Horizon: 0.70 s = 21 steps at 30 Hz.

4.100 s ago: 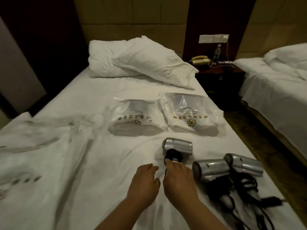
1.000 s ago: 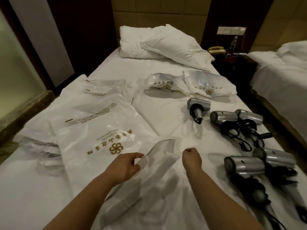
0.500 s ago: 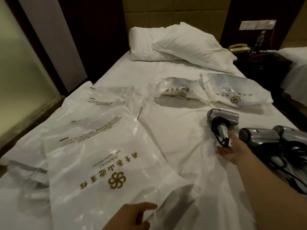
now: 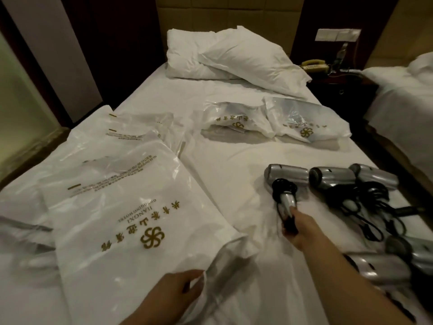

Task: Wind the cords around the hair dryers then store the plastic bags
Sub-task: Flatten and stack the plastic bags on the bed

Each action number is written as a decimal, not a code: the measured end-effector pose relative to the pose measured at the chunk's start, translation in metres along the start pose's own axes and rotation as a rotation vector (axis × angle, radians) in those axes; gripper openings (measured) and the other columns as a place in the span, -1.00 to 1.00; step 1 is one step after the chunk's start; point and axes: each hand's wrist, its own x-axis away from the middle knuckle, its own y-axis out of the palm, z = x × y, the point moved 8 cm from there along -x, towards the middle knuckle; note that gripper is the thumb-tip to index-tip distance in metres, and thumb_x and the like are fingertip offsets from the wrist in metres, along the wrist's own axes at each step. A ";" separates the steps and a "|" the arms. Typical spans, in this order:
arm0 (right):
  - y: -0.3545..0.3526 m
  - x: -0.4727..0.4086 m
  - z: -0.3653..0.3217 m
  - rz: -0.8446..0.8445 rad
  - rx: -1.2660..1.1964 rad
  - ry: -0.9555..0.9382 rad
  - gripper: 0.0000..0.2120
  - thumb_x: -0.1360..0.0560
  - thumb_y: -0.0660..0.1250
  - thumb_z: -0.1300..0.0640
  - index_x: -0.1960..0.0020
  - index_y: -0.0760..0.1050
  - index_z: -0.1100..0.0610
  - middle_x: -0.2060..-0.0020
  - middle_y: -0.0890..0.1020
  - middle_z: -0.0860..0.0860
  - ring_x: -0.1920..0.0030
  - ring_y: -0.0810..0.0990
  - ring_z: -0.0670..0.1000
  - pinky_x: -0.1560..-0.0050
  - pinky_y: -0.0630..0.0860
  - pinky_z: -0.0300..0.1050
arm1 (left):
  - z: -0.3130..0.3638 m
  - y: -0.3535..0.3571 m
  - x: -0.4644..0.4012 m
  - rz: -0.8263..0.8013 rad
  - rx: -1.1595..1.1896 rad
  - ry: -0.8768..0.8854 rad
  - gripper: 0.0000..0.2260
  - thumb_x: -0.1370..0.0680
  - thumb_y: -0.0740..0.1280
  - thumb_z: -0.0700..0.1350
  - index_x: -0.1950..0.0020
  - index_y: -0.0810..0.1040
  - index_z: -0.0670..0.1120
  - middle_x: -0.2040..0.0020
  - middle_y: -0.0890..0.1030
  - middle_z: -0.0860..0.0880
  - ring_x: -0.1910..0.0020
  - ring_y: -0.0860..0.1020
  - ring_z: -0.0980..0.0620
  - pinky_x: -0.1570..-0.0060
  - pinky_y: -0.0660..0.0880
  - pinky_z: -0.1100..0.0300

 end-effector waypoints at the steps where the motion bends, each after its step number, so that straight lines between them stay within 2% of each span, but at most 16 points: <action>1: -0.005 0.014 0.016 -0.012 0.010 0.018 -0.77 -0.62 0.14 0.13 0.16 0.41 0.20 0.34 0.41 0.11 0.43 0.39 0.03 0.54 0.36 -0.25 | 0.003 0.000 0.002 0.046 0.035 0.034 -0.85 -0.32 0.10 0.36 0.22 0.44 0.55 0.25 0.58 0.34 0.07 0.48 0.34 0.09 0.32 0.50; 3: -0.017 0.048 0.046 -0.035 0.019 0.051 -0.75 -0.63 0.12 0.15 0.17 0.40 0.23 0.41 0.38 0.11 0.47 0.35 0.04 0.47 0.34 -0.18 | 0.006 0.004 0.010 0.112 0.018 0.038 -0.82 -0.56 0.18 0.16 0.14 0.57 0.26 0.16 0.64 0.09 0.07 0.57 0.16 0.09 0.39 0.38; 4: -0.023 0.065 0.055 -0.044 0.023 0.062 -0.76 -0.63 0.12 0.15 0.15 0.41 0.23 0.45 0.36 0.10 0.46 0.32 0.04 0.45 0.30 -0.17 | 0.005 0.005 0.010 0.147 0.012 0.046 -0.81 -0.59 0.18 0.10 0.08 0.58 0.19 0.12 0.65 0.06 0.06 0.59 0.11 0.09 0.40 0.35; 6: -0.038 0.099 0.067 -0.039 0.047 0.049 -0.78 -0.61 0.15 0.11 0.13 0.43 0.21 0.51 0.34 0.05 0.46 0.27 0.01 0.44 0.25 -0.18 | 0.003 0.008 0.016 0.188 0.030 0.061 -0.83 -0.60 0.20 0.04 -0.06 0.59 0.15 0.03 0.64 0.07 0.02 0.59 0.07 0.07 0.41 0.35; 9: -0.060 0.136 0.075 -0.009 0.159 -0.029 -0.75 -0.61 0.16 0.05 0.13 0.44 0.19 0.55 0.29 0.00 0.49 0.23 -0.03 0.54 0.22 -0.26 | 0.001 0.008 0.022 0.231 0.091 0.062 -0.85 -0.60 0.23 -0.09 0.01 0.59 0.00 0.00 0.64 -0.03 -0.02 0.58 -0.04 0.14 0.35 0.34; 12: -0.072 0.170 0.088 -0.040 0.203 -0.133 -0.76 -0.63 0.10 0.08 0.06 0.39 0.23 0.49 0.27 0.02 0.50 0.20 -0.04 0.54 0.20 -0.23 | 0.007 0.001 0.025 0.256 0.072 0.065 -0.79 -0.62 0.19 -0.08 -0.04 0.56 -0.15 -0.06 0.64 -0.13 -0.06 0.57 -0.09 0.12 0.33 0.27; 14: -0.076 0.193 0.097 -0.067 0.210 -0.188 -0.77 -0.63 0.10 0.09 0.05 0.37 0.24 0.47 0.27 0.03 0.49 0.21 -0.04 0.49 0.19 -0.19 | 0.012 -0.003 0.023 0.263 0.038 0.075 -0.75 -0.63 0.16 -0.05 -0.16 0.56 -0.11 -0.12 0.63 -0.12 -0.13 0.55 -0.11 0.05 0.36 0.25; 17: -0.084 0.221 0.111 -0.089 0.227 -0.236 -0.79 -0.62 0.13 0.13 0.11 0.37 0.24 0.54 0.28 0.01 0.55 0.22 -0.05 0.49 0.17 -0.19 | 0.022 -0.006 0.024 0.275 0.021 0.101 -0.71 -0.64 0.14 0.02 -0.31 0.50 0.07 -0.19 0.60 -0.03 -0.18 0.54 -0.06 -0.12 0.41 0.20; 19: -0.087 0.229 0.126 -0.099 0.351 -0.250 -0.82 -0.60 0.18 0.14 0.12 0.40 0.21 0.60 0.32 -0.01 0.57 0.27 -0.04 0.46 0.22 -0.19 | 0.032 -0.007 0.025 0.303 -0.009 0.131 -0.70 -0.64 0.12 0.02 -0.34 0.47 0.08 -0.19 0.61 -0.04 -0.17 0.54 -0.06 -0.12 0.43 0.18; 21: -0.085 0.234 0.140 -0.111 0.546 -0.281 -0.86 -0.58 0.24 0.12 0.15 0.44 0.13 0.59 0.40 -0.02 0.49 0.37 0.00 0.34 0.31 -0.12 | 0.039 -0.009 0.029 0.363 -0.120 0.139 -0.71 -0.64 0.11 -0.03 -0.32 0.47 0.06 -0.12 0.63 -0.10 -0.09 0.56 -0.11 -0.03 0.44 0.17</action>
